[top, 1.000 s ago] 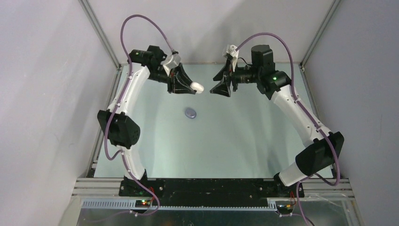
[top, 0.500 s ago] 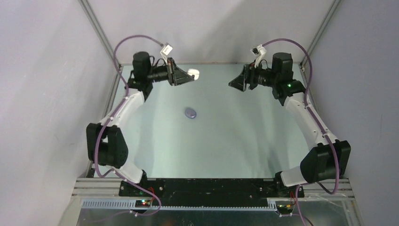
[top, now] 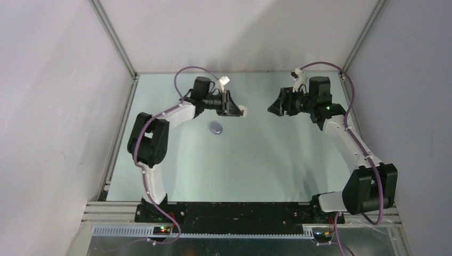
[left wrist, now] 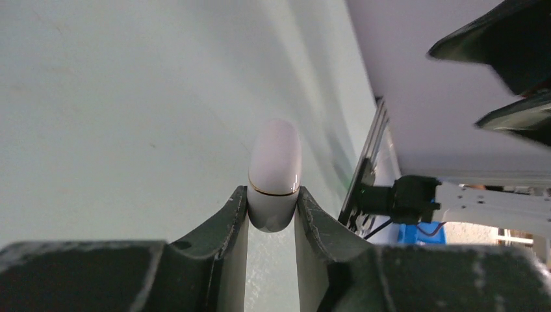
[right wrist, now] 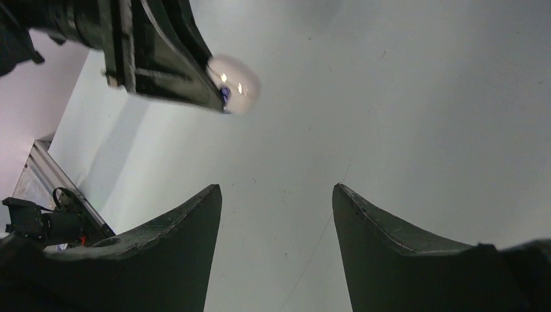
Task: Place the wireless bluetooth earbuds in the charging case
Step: Place the charging case with the earbuds at the center of the board, then reset both arms
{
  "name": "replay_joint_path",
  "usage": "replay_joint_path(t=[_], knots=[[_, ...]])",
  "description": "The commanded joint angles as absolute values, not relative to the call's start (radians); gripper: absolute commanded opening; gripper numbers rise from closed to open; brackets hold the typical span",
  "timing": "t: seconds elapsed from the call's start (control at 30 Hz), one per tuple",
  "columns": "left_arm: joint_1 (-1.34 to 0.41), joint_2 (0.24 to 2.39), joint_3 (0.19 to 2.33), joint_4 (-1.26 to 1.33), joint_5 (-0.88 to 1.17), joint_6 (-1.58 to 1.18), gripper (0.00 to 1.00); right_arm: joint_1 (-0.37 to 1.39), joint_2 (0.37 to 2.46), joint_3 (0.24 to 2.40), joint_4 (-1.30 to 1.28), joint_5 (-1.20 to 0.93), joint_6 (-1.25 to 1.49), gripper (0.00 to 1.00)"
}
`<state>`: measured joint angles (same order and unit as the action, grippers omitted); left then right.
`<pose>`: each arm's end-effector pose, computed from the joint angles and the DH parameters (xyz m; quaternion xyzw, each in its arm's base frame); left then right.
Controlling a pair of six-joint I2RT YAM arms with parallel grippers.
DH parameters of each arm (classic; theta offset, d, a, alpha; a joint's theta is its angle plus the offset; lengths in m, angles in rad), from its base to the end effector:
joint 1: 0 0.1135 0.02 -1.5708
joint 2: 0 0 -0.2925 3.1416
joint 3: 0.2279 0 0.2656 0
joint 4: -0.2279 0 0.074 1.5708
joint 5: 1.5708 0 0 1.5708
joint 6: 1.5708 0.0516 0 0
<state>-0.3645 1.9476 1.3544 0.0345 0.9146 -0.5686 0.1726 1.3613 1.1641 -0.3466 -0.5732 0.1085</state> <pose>0.4200 -0.2040 0.2347 0.1330 0.8025 -0.5405 0.2147 0.3154 0.0834 0.3470 -0.1656 0.8306 0.3098 0.4321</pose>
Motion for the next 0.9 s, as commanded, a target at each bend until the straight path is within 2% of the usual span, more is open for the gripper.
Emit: replay_joint_path(t=[0.0, 0.13, 0.33, 0.53, 0.6, 0.7, 0.83, 0.87], knots=[[-0.447, 1.975, 1.359, -0.161, 0.741, -0.474, 0.11, 0.168, 1.348, 1.163, -0.308, -0.558, 0.154, 0.68], [-0.48, 2.046, 1.326, -0.085, 0.767, -0.543, 0.11, 0.154, 1.368, 1.154, -0.293, -0.551, 0.18, 0.68], [-0.516, 2.102, 1.338, -0.107, 0.725, -0.554, 0.13, 0.131, 1.399, 1.151, -0.271, -0.556, 0.218, 0.67], [-0.503, 2.067, 1.407, -0.277, 0.592, -0.43, 0.4, 0.114, 1.422, 1.151, -0.26, -0.567, 0.213, 0.67], [-0.494, 2.036, 1.435, -0.335, 0.555, -0.374, 0.54, 0.106, 1.426, 1.162, -0.276, -0.576, 0.204, 0.67], [-0.466, 1.973, 1.505, -0.455, 0.508, -0.299, 0.95, 0.092, 1.435, 1.206, -0.327, -0.582, 0.154, 0.67], [-0.411, 1.898, 1.634, -0.622, 0.469, -0.186, 0.99, 0.079, 1.456, 1.311, -0.444, -0.584, 0.054, 0.68], [-0.4, 1.886, 1.664, -0.677, 0.457, -0.144, 1.0, 0.078, 1.47, 1.357, -0.481, -0.587, 0.044, 0.77]])
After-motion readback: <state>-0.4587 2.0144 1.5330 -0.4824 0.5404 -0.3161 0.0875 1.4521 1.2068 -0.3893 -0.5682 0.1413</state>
